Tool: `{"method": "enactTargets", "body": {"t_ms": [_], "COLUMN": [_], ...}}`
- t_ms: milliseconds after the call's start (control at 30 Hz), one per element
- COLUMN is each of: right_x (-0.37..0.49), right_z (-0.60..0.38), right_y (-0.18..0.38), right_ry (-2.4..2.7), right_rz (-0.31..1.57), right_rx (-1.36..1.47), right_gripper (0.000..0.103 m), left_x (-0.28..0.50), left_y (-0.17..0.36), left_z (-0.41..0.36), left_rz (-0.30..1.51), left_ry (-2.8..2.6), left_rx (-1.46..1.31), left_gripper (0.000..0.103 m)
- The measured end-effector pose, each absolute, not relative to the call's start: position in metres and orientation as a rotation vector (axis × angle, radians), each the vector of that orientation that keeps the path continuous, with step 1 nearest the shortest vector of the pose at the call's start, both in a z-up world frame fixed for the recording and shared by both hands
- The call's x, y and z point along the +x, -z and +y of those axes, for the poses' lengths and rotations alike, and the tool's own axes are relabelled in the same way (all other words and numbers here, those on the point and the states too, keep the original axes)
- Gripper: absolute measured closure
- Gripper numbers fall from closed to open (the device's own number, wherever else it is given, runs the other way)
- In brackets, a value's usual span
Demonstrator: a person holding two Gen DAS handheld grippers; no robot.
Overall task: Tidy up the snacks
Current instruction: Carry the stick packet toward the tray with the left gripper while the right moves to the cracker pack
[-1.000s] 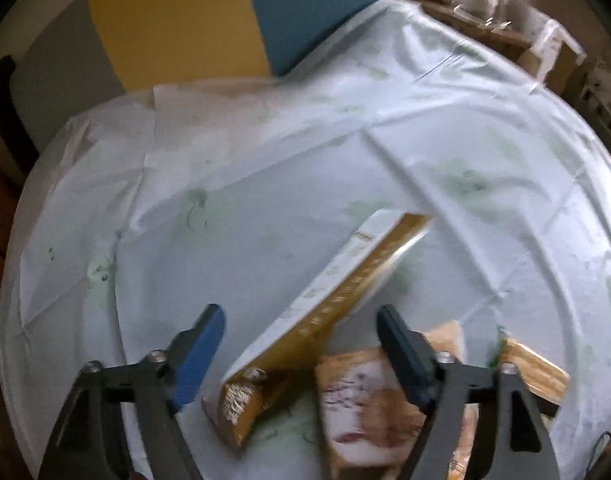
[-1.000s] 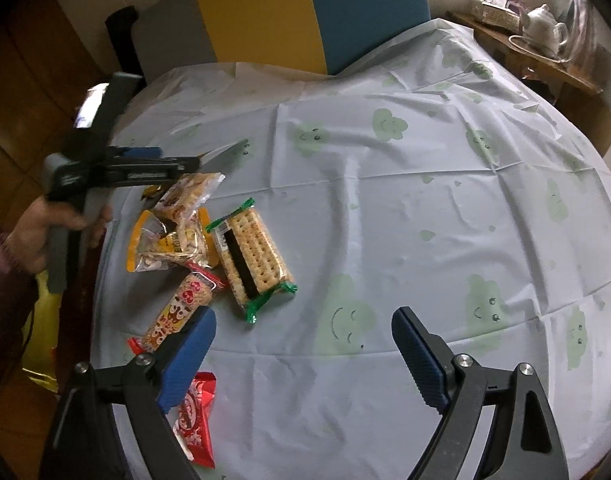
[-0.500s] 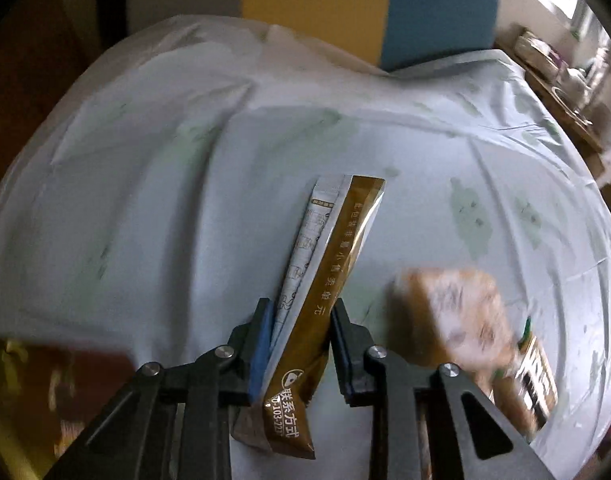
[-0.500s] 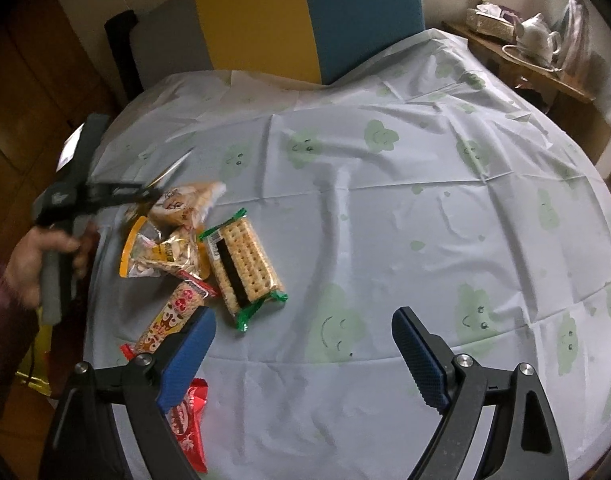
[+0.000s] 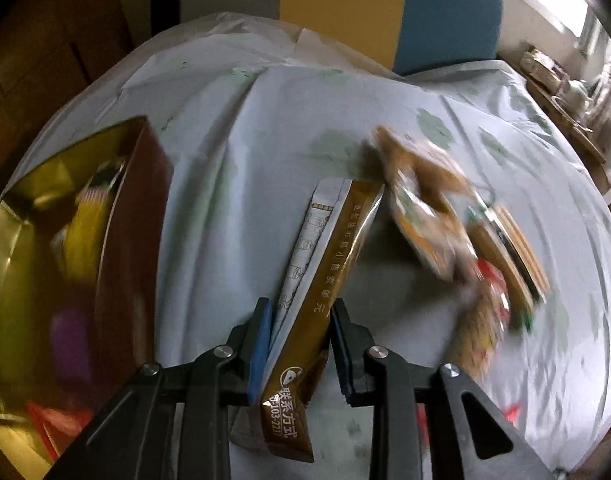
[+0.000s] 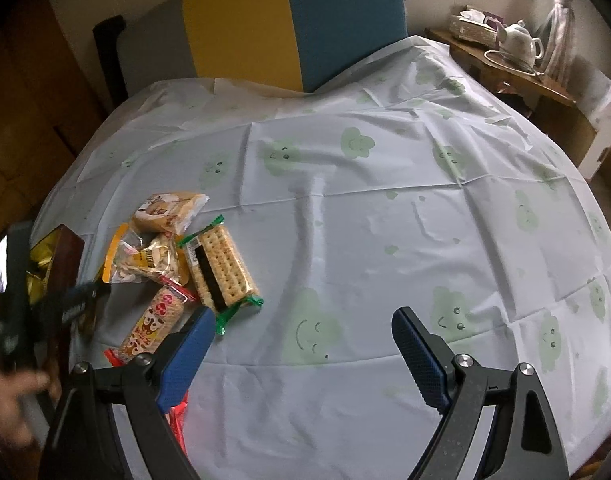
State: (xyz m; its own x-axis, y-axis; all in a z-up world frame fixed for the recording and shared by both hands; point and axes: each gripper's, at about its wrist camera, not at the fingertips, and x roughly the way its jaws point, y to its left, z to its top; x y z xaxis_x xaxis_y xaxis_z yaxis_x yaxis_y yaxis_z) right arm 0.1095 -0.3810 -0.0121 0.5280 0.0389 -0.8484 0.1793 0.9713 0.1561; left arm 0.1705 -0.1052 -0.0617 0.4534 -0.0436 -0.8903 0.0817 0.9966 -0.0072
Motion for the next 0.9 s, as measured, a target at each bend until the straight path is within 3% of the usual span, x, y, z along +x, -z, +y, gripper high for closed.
{"method": "enactTargets", "body": {"t_ms": [267, 533, 633, 733, 900], "right_x": [0.110, 0.112, 0.112, 0.114, 0.118], "right_z": [-0.384, -0.382, -0.375, -0.361, -0.341], "right_y": [0.017, 0.025, 0.025, 0.028, 0.034], "right_ry": [0.111, 0.101, 0.057, 0.018, -0.040], "right_rz": [1.030, 1.060, 1.052, 1.061, 1.086], "right_rx": [0.227, 0.220, 0.208, 0.158, 0.109], "right_gripper": [0.013, 0.013, 0.017, 0.029, 0.031], "left_x": [0.104, 0.089, 0.076, 0.066, 0.068], "left_y": [0.067, 0.072, 0.074, 0.076, 0.076], "left_z": [-0.112, -0.107, -0.105, -0.104, -0.101], "left_rz": [1.007, 0.914, 0.873, 0.841, 0.822], "left_ry": [0.152, 0.210, 0.217, 0.212, 0.230], "left_rx": [0.142, 0.148, 0.162, 0.183, 0.157], "left_gripper": [0.073, 0.073, 0.073, 0.073, 0.073]}}
